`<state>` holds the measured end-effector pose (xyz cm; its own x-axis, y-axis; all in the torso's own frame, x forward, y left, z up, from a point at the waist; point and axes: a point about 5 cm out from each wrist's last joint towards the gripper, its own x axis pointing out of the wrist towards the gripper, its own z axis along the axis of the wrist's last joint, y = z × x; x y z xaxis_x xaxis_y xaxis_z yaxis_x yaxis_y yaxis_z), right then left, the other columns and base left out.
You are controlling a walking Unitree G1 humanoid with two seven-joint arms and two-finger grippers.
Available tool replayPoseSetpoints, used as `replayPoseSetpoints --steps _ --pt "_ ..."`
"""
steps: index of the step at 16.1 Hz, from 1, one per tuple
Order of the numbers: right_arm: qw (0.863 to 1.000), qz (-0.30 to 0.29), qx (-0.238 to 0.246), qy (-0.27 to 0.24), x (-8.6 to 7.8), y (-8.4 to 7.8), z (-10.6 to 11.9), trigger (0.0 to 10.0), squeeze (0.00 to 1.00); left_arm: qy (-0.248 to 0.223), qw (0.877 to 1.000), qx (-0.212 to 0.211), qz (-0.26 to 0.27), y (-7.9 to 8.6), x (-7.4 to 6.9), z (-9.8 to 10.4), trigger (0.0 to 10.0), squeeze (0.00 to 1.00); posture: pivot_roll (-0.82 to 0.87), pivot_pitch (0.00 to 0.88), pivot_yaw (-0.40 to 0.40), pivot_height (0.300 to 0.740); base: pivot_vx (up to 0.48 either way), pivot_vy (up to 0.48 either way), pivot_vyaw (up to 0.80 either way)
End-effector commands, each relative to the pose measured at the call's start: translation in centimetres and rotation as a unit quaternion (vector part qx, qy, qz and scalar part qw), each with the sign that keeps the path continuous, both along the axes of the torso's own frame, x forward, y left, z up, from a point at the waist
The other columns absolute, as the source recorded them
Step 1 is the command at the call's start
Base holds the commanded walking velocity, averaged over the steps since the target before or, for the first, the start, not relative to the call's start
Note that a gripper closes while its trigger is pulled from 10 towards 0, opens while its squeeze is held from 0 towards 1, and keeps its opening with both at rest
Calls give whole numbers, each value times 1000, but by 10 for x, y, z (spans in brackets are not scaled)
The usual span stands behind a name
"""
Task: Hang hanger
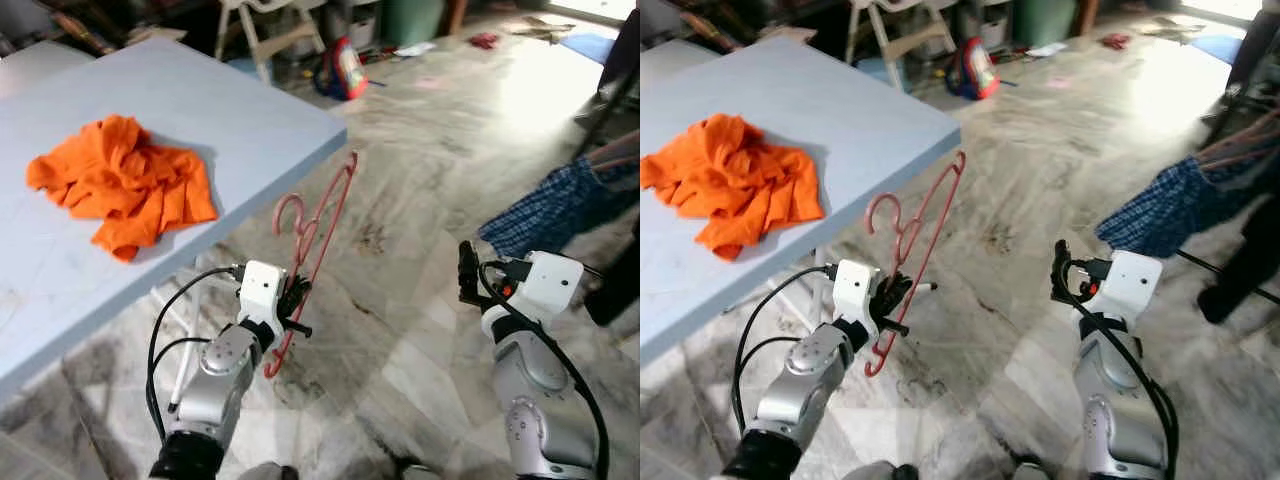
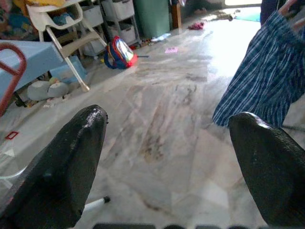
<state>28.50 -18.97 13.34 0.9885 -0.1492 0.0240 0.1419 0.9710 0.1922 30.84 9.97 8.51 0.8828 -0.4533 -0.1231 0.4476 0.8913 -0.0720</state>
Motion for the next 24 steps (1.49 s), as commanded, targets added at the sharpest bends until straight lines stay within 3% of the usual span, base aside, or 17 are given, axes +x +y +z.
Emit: replayPoseSetpoints --steps 1,8,12,14,16,17,18,21,23,24 --pt "1000 4 2 2 -1 1 0 10000 0 0 1000 8 5 5 1 -1 10000 0 -23 166 60 740 0 334 -800" --pt "1000 4 -1 1 -1 2 1 10000 0 1 1000 8 3 4 0 -3 10000 0 -30 175 56 740 0 86 -800" --pt "1000 4 -4 -6 1 1 5 10000 0 -7 1000 10 1 4 1 -2 10000 0 -30 189 57 740 0 0 0" --pt "1000 13 -16 -8 0 2 6 10000 0 -12 999 33 -9 5 2 -3 10000 0 -30 199 54 740 0 0 0" --pt "996 54 -66 -5 -2 -3 8 10000 0 -25 997 69 -24 10 9 -1 10000 0 -30 209 52 740 0 0 0" --pt "991 87 -100 -12 -2 -8 14 10000 0 -25 996 63 -54 8 12 2 10000 0 -28 214 51 740 0 0 0" --pt "985 114 -125 -15 -2 -10 18 10000 0 -38 993 87 -71 5 16 5 10000 0 -24 219 46 740 0 0 0" --pt "952 184 -245 -20 1 -25 33 10000 0 -104 968 176 -147 -6 31 24 10000 0 -28 226 52 740 0 0 0" --pt "904 270 -331 -10 -4 -23 38 10000 0 -145 944 235 -180 -6 37 32 10000 0 -33 233 69 740 0 0 0" --pt "857 343 -385 12 -11 -15 33 10000 0 -160 924 275 -211 -6 35 31 10000 0 -37 235 76 740 0 0 0"
